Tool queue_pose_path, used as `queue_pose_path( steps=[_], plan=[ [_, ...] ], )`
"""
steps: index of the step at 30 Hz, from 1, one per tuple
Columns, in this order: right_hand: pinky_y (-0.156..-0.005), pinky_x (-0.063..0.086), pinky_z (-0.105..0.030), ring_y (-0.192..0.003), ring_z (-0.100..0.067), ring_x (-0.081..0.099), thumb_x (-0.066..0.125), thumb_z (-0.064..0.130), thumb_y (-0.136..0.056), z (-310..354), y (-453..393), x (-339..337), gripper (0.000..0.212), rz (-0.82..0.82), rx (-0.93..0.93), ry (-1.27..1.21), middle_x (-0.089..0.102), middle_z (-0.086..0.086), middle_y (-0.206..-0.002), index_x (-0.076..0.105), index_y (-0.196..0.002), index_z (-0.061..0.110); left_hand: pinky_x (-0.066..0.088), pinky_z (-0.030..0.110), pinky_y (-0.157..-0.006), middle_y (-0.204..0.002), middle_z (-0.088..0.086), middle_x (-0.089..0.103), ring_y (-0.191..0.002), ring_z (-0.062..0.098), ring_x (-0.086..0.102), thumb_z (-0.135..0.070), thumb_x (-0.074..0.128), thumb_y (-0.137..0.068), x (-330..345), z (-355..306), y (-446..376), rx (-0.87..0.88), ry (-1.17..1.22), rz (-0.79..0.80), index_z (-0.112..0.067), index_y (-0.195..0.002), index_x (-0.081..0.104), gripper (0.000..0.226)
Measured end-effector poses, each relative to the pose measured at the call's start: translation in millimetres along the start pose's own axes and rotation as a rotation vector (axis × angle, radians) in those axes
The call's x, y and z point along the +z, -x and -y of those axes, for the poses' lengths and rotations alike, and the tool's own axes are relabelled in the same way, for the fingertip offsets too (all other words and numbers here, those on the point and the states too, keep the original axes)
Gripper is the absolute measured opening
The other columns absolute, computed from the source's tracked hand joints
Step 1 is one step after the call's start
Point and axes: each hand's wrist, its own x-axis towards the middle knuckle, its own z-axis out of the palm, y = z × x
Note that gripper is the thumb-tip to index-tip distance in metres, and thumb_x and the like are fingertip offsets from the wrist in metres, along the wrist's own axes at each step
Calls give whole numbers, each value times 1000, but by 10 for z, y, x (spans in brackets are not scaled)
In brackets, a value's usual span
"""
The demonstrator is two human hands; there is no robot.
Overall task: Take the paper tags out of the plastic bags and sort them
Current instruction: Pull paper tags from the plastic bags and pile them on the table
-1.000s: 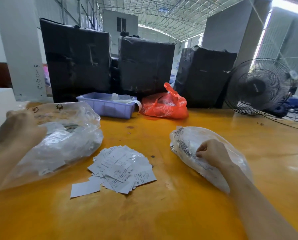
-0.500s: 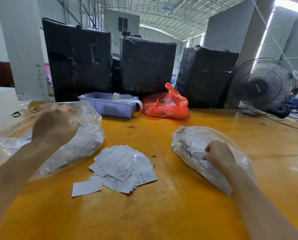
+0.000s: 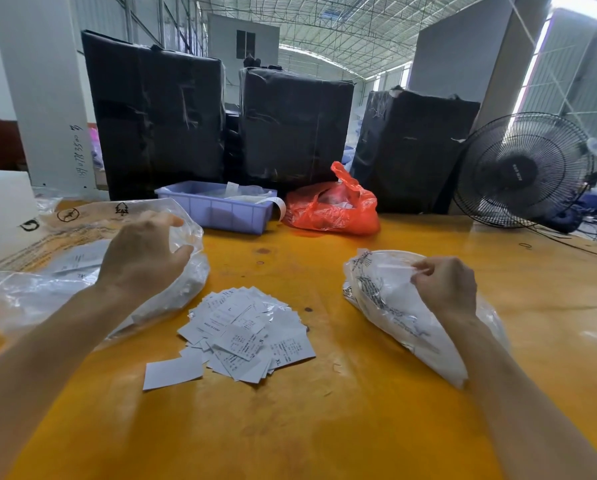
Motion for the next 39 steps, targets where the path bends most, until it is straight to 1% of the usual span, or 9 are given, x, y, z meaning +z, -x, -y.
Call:
queue_pose_path(
  steps=[6, 9, 12, 14, 22, 30, 34, 37, 39],
  plan=[
    [-71, 56, -29, -78, -23, 70, 75, 4, -70, 557, 164, -137, 33, 213, 137, -941, 71, -12, -85, 62, -99, 10, 45, 20, -64, -108, 6, 65, -86, 15, 59, -22, 71, -82, 43, -212, 38, -32, 285, 113, -8, -118, 61, 40],
    [-70, 57, -25, -78, -20, 72, 73, 7, -70, 867, 344, -97, 31, 420, 130, -1156, 73, -7, -81, 62, -99, 13, 49, 18, -62, -95, -4, 68, -84, 11, 64, -44, 65, -76, 52, -391, 84, -196, 621, 417, -13, -107, 64, 44],
    [-66, 55, -22, -76, -17, 71, 72, 4, -70, 1091, 534, 8, 34, 623, 121, -1264, 73, -5, -76, 61, -102, 8, 58, 27, -70, -99, 10, 73, -90, 23, 71, -61, 57, -62, 60, -521, 150, -440, 1005, 804, -7, -102, 65, 68],
    [-64, 55, -22, -71, -15, 70, 71, 1, -72, 1174, 652, 92, 31, 707, 94, -1244, 72, -4, -72, 61, -100, 8, 59, 28, -68, -101, 15, 72, -89, 27, 71, -62, 60, -56, 69, -561, 184, -549, 1195, 901, -1, -106, 64, 78],
    [-62, 55, -23, -63, -12, 67, 73, -2, -74, 1204, 795, 226, 28, 737, 95, -1069, 70, -4, -69, 60, -97, 9, 56, 21, -54, -76, 15, 72, -64, 19, 71, -3, 65, -81, 136, -603, 302, -644, 1262, 658, 1, -92, 69, 12],
    [-60, 56, -23, -68, -16, 69, 74, -7, -70, 1231, 797, 127, 48, 963, 138, -967, 71, -7, -74, 52, -110, 11, 56, 17, -57, -79, 13, 70, -62, 13, 69, 2, 65, -81, 187, -613, 304, -625, 1177, 416, 0, -86, 68, 6],
    [-62, 58, -24, -69, -17, 69, 74, -5, -73, 1053, 491, -41, 45, 575, 68, -825, 70, -9, -79, 55, -113, 3, 56, 17, -57, -77, 12, 70, -56, 10, 67, 1, 65, -81, 157, -523, 239, -677, 1202, 350, -5, -85, 68, 7],
    [-71, 52, -28, -78, -23, 67, 73, 1, -76, 648, 182, -159, 32, 57, -39, -378, 70, -13, -86, 60, -105, 2, 56, 18, -54, -72, 9, 70, -61, 13, 64, -6, 64, -84, 144, -496, 226, -704, 1191, 370, -5, -86, 68, 5],
    [-75, 44, -26, -88, -31, 64, 66, -2, -80, 355, 91, -165, 26, -47, -36, -95, 69, -19, -93, 61, -106, -2, 53, 18, -50, -72, 7, 71, -63, 13, 64, -13, 60, -89, 155, -493, 229, -701, 1160, 410, -5, -87, 68, 11]
  ],
)
